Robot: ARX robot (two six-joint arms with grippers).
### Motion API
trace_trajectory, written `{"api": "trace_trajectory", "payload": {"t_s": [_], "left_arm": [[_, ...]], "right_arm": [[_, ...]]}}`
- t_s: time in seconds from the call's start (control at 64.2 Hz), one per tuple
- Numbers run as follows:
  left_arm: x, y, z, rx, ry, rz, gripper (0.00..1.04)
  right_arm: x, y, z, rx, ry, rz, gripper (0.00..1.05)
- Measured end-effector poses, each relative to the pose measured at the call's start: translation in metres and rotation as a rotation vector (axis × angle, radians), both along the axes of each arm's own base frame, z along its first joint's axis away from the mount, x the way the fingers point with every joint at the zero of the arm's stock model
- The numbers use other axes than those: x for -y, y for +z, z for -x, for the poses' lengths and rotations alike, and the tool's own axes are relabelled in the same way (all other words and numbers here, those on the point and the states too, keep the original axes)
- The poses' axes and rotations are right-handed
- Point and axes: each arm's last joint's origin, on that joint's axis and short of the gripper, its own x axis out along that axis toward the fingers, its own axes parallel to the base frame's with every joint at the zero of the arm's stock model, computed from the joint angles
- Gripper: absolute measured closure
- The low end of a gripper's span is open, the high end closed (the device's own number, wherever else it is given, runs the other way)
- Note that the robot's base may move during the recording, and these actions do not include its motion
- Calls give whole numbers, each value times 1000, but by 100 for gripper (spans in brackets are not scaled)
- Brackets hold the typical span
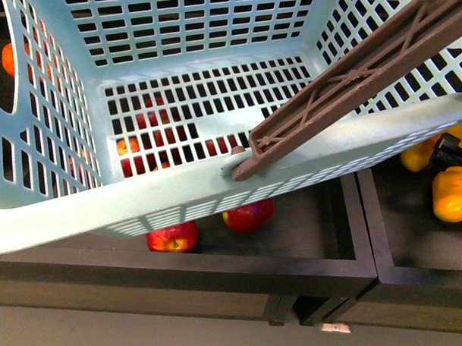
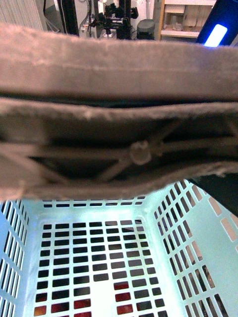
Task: Pick mango and avocado into basket
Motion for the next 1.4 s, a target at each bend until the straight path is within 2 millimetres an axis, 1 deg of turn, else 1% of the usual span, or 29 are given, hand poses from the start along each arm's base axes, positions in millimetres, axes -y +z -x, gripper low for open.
{"api": "trace_trajectory", "payload": {"t_s": [0.343,0.452,0.467,0.56,0.576,0.638,0.732,0.825,0.95,1.074,1.09,1.168,1.183,1.261,1.277,1.339,1.355,1.401], "left_arm": [[0,0,0,1,1,-1,91],[0,0,0,0,0,0,91],[0,0,0,0,0,0,91],[0,0,0,0,0,0,91],[0,0,0,0,0,0,91],[0,0,0,0,0,0,91],[0,0,0,0,0,0,91],[0,0,0,0,0,0,91],[0,0,0,1,1,-1,91],[0,0,0,0,0,0,91],[0,0,0,0,0,0,91],[0,0,0,0,0,0,91],[0,0,0,0,0,0,91],[0,0,0,0,0,0,91],[0,0,0,0,0,0,91],[0,0,0,0,0,0,91],[0,0,0,0,0,0,91],[0,0,0,0,0,0,91]], "right_arm": [[4,-11,0,-25,-15,5,9],[5,-16,2,-39,-22,3,19],[5,-17,3,-41,-24,2,23],[6,-18,3,-45,-28,3,33],[7,-18,4,-45,-31,2,36],[7,-18,4,-44,-32,-1,42],[7,-20,6,-41,-31,-5,45],[7,-19,9,-35,-28,-12,45],[5,-14,19,-20,-18,-39,45],[6,8,33,36,2,-46,46],[6,15,35,51,12,-39,46],[8,37,41,97,32,-27,46],[9,47,44,118,45,-21,46],[12,74,52,172,75,-6,46],[13,86,55,194,89,4,46],[15,109,62,242,115,23,46],[16,121,66,265,127,33,46],[16,139,72,300,143,50,46]]}}
